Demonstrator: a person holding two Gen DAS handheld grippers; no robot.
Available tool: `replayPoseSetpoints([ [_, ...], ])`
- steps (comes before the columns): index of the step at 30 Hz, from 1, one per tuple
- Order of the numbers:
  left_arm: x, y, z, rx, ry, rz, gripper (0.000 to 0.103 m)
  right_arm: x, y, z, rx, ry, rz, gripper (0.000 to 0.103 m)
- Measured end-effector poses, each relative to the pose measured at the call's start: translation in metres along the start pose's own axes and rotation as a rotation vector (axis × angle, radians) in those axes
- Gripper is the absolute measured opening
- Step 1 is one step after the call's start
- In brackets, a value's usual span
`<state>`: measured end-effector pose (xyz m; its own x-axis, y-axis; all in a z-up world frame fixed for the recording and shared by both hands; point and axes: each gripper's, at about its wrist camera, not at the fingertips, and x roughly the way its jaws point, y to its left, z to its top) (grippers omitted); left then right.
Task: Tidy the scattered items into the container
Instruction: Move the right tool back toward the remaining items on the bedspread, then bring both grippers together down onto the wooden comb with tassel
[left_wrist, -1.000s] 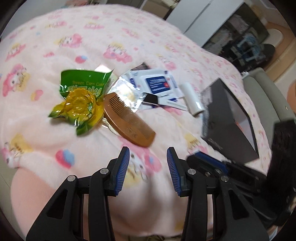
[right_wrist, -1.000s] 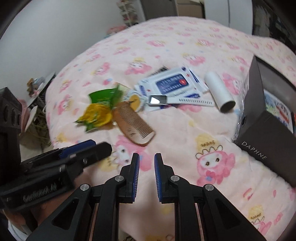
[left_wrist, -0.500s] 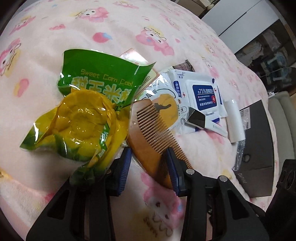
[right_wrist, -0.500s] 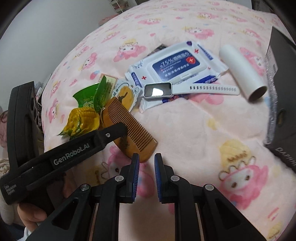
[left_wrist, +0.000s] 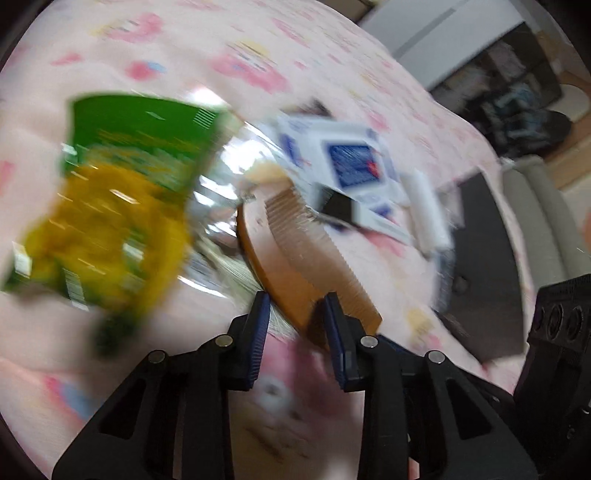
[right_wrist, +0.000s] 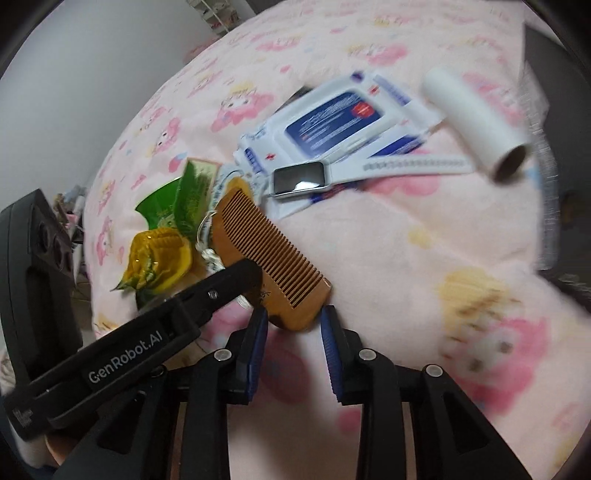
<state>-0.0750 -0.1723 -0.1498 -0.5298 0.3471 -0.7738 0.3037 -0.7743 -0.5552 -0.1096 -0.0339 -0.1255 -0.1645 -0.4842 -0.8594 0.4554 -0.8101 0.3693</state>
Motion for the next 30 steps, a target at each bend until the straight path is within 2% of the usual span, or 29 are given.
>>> replayPoseSetpoints([
  [2,-0.003,-0.002,-0.001,0.012,-0.008,0.004,0.03,-0.011,-0.003,-0.007,0.01,-0.019,-0.015,0.027],
  [5,-0.009,0.002,0.0,0.0,-0.042,0.023,0.03,-0.018,-0.015,-0.01,0.058,-0.023,0.024,0.027],
  [8,-0.003,0.014,0.002,-0.053,-0.021,0.008,0.031,-0.017,-0.02,-0.007,0.063,-0.037,0.011,0.027],
  [12,0.011,0.012,0.007,-0.05,-0.004,0.015,0.032,0.001,-0.028,-0.003,0.092,-0.006,0.033,0.027],
  [16,0.013,-0.003,0.003,0.021,0.014,0.005,0.024,0.015,-0.039,-0.003,0.133,0.0,0.081,0.029],
  [18,0.016,-0.009,-0.001,0.046,0.038,-0.027,0.009,0.007,-0.042,-0.004,0.136,-0.027,0.103,0.025],
  [19,0.018,-0.013,-0.004,0.062,0.054,-0.038,0.009,0.0,-0.042,-0.005,0.129,-0.04,0.104,0.023],
  [23,0.024,-0.033,-0.018,0.156,0.1,-0.029,0.009,-0.026,-0.047,-0.008,0.111,-0.087,0.095,0.022],
  [26,0.02,-0.038,-0.022,0.183,0.079,0.006,0.01,-0.038,-0.054,-0.012,0.128,-0.096,0.074,0.022],
  [30,0.012,-0.024,-0.012,0.118,0.04,0.016,0.025,-0.042,-0.06,-0.018,0.145,-0.089,0.073,0.022],
])
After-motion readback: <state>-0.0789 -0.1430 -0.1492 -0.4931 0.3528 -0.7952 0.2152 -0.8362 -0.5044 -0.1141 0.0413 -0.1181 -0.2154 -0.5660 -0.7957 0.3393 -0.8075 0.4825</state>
